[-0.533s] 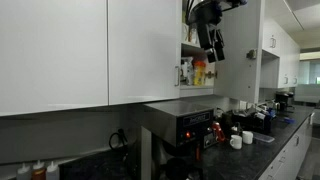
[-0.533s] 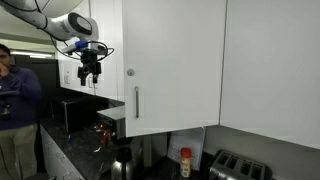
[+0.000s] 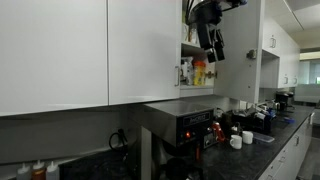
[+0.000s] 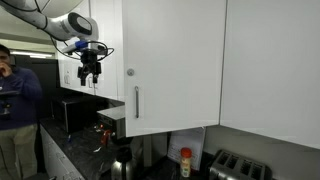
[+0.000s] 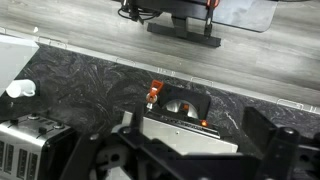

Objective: Close the right cabinet door

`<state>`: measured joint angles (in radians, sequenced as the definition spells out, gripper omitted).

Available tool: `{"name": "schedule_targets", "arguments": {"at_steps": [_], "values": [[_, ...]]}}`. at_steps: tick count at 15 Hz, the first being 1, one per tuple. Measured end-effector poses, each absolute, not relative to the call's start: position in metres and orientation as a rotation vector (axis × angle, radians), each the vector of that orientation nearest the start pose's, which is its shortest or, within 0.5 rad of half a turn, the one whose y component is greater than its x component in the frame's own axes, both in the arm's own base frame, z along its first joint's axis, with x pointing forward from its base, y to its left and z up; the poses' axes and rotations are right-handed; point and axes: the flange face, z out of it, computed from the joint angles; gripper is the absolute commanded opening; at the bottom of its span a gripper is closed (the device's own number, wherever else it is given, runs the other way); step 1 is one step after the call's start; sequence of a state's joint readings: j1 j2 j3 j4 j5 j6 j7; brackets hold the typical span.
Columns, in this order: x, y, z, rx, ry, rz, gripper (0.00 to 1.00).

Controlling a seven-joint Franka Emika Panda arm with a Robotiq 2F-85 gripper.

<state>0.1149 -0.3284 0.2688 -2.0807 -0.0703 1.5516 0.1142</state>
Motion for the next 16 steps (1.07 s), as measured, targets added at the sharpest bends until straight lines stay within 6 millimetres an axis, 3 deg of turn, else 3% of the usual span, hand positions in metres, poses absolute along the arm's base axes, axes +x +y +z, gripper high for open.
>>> {"name": "schedule_targets", "arguments": {"at_steps": [6, 12, 16], "values": [[0.394, 0.177, 0.547, -3.296, -0.477, 0.269, 1.0], [0.333, 0.202, 0.57, -3.365, -0.501, 0.115, 1.0], [0.293, 0.187, 0.59, -3.468, -0.318, -0.078, 1.0]]}}
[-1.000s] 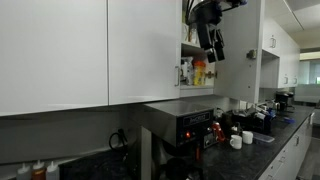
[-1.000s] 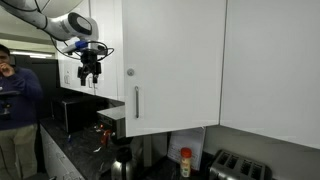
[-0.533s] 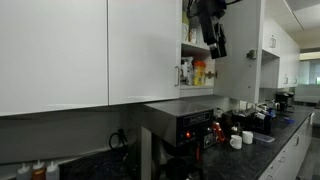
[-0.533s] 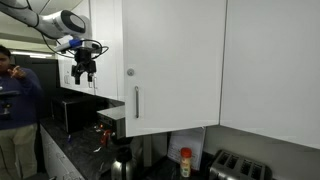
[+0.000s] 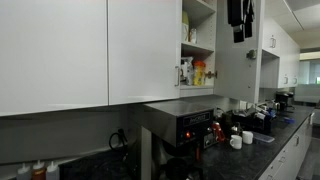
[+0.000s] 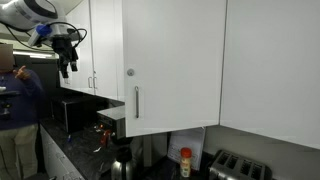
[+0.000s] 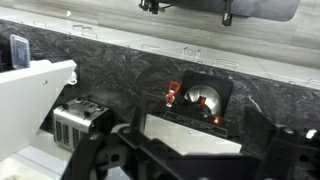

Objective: Close the right cabinet door

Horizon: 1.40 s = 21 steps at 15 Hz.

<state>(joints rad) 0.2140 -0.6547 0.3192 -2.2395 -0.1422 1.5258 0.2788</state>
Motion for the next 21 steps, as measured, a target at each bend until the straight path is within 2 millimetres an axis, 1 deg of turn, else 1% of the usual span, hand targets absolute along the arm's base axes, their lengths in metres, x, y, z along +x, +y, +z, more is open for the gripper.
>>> {"name": "schedule_targets", "arguments": {"at_steps": [2, 5, 13, 17, 21], "values": [[0.277, 0.172, 0.596, -3.505, -0.217, -0.164, 1.0], [0.256, 0.143, 0.605, -3.54, -0.062, -0.285, 1.0], [0.209, 0.067, 0.63, -3.551, 0.311, -0.56, 1.0], [0.197, 0.031, 0.635, -3.528, 0.471, -0.618, 1.0], [0.196, -0.001, 0.636, -3.482, 0.584, -0.684, 1.0]]}}
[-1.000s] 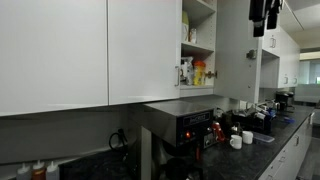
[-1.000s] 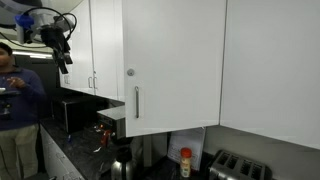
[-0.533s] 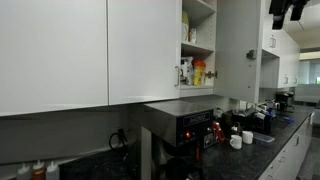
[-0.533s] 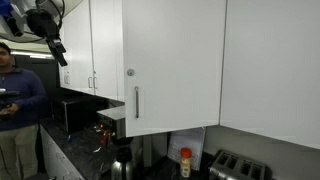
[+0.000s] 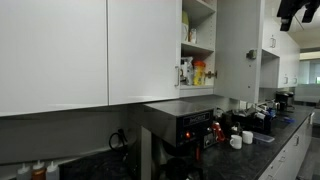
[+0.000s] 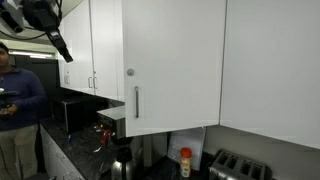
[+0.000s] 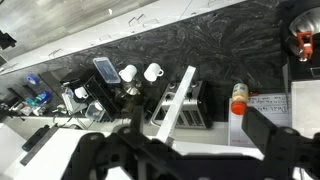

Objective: Close the right cabinet door

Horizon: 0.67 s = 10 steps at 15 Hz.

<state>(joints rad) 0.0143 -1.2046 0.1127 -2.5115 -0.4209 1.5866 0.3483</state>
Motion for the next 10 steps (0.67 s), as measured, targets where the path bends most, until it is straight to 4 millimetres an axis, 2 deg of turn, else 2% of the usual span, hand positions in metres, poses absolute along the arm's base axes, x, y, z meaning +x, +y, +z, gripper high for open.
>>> {"name": "schedule_targets", "arguments": {"at_steps": [10], "values": [[0.22, -0.039, 0.634, -3.404, 0.645, -1.014, 1.0]]}}
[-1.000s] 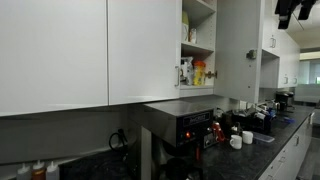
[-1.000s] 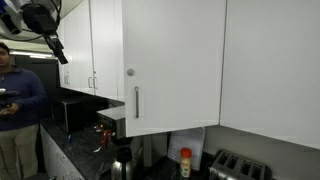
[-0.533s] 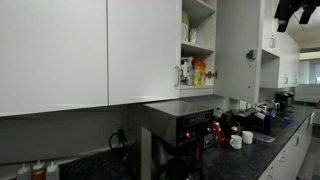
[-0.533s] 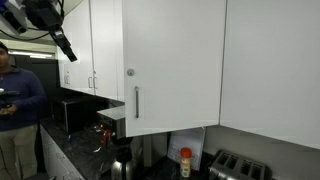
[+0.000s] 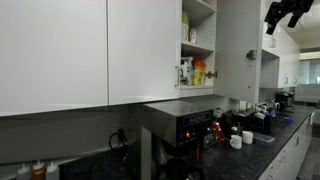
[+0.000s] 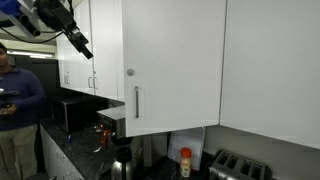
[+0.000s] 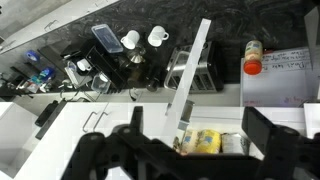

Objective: Close the right cabinet door

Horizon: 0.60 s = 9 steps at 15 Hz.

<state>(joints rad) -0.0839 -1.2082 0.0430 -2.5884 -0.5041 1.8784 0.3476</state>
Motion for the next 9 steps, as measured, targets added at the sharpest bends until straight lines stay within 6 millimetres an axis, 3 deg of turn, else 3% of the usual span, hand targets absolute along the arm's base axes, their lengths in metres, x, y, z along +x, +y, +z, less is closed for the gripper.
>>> {"name": "schedule_targets", "arguments": {"at_steps": [9], "values": [[0.229, -0.066, 0.63, -3.354, 0.627, -1.13, 1.0]]}}
